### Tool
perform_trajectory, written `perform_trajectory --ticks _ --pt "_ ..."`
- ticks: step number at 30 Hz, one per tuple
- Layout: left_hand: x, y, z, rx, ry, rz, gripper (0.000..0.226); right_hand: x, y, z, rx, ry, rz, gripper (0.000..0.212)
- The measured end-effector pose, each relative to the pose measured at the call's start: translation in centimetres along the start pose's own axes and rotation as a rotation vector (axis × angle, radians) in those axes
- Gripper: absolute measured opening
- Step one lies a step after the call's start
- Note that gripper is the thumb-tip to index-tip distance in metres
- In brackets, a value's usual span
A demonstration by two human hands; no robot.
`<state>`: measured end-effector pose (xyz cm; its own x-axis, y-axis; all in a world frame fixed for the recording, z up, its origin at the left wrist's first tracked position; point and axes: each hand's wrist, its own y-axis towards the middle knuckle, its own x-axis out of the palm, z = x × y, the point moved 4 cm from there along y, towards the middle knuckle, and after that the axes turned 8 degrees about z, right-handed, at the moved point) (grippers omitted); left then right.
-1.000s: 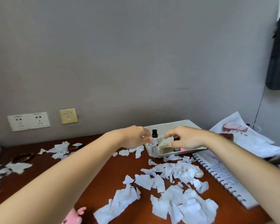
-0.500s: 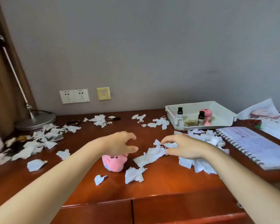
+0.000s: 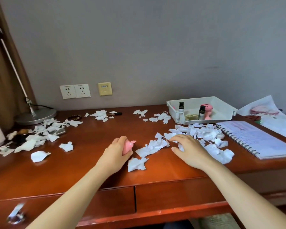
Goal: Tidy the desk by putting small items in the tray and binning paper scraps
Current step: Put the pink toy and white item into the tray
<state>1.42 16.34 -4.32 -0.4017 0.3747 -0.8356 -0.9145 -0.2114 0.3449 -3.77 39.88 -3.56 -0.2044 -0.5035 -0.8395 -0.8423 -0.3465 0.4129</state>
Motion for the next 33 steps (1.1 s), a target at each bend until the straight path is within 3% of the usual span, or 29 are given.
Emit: perform_trajectory --ticks 6,14,22,29,33 --pt "-0.1 3.6 2.8 0.032 -0.195 0.096 0.045 -1.8 -0.5 4.6 0.174 -0.029 0.149 0.032" --pt "4.4 4.5 4.1 0.110 -0.239 0.040 0.055 -4.4 -0.8 13.9 0.492 0.071 0.402 0.028" --pt "5.0 4.2 2.9 0.111 -0.279 0.173 0.048 -4.3 2.3 18.8 0.626 0.043 0.191 0.049" --pt "5.3 4.5 2.6 0.113 -0.302 0.179 0.047 -2.8 4.3 18.9 0.576 -0.168 -0.038 0.052" --pt "5.4 4.7 2.3 0.098 -0.317 0.176 0.048 -2.6 4.5 19.0 0.566 -0.158 0.048 0.051"
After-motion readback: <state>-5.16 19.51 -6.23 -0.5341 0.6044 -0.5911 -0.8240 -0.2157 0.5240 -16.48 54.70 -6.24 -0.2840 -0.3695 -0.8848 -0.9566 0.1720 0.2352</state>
